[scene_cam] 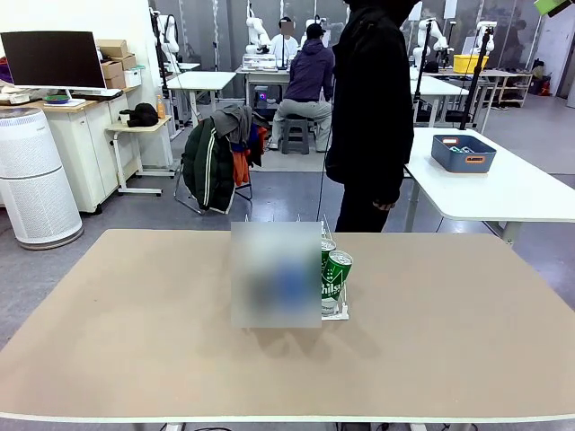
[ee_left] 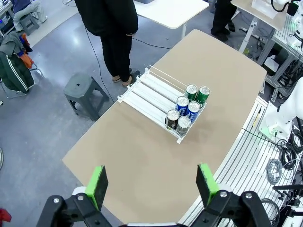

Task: Fill the beverage cans into the dispenser.
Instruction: Pick up the Ionic drink handed by the human.

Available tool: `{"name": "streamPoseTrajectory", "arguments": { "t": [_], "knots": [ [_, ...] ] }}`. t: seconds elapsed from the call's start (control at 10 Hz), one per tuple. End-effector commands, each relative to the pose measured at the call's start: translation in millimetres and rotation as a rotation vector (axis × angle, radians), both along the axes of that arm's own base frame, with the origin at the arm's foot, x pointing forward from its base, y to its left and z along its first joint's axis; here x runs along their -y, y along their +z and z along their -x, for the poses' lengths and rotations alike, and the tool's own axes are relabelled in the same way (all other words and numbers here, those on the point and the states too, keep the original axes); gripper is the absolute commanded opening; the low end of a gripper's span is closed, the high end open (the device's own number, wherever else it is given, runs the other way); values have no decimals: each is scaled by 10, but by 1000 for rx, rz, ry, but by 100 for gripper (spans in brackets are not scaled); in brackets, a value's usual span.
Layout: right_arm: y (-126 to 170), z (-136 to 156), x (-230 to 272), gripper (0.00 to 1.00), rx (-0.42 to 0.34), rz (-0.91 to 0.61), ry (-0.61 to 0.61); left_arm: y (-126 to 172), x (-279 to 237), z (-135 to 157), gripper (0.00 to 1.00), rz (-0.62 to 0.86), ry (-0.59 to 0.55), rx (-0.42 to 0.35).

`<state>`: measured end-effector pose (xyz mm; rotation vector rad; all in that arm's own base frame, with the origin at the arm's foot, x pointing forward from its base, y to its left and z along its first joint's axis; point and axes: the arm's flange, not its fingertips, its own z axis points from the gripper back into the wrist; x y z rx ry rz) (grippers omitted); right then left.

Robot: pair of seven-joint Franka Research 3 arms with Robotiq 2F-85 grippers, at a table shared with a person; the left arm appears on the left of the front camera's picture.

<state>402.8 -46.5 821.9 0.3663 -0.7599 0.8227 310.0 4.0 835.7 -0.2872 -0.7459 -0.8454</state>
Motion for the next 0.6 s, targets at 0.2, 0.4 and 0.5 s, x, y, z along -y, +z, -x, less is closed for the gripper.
{"name": "streamPoseTrajectory", "arguments": {
  "t": [0.2, 0.4, 0.5],
  "knots": [
    [-5, 3, 1, 100, -1, -3, 1, -7, 21, -37, 100, 7, 4, 1],
    [-5, 3, 1, 100, -1, -3, 1, -13, 25, -25, 100, 12, -1, 8],
    [-5, 3, 1, 100, -1, -3, 1, -40, 50, -61, 100, -14, -10, 7]
  ]
}}
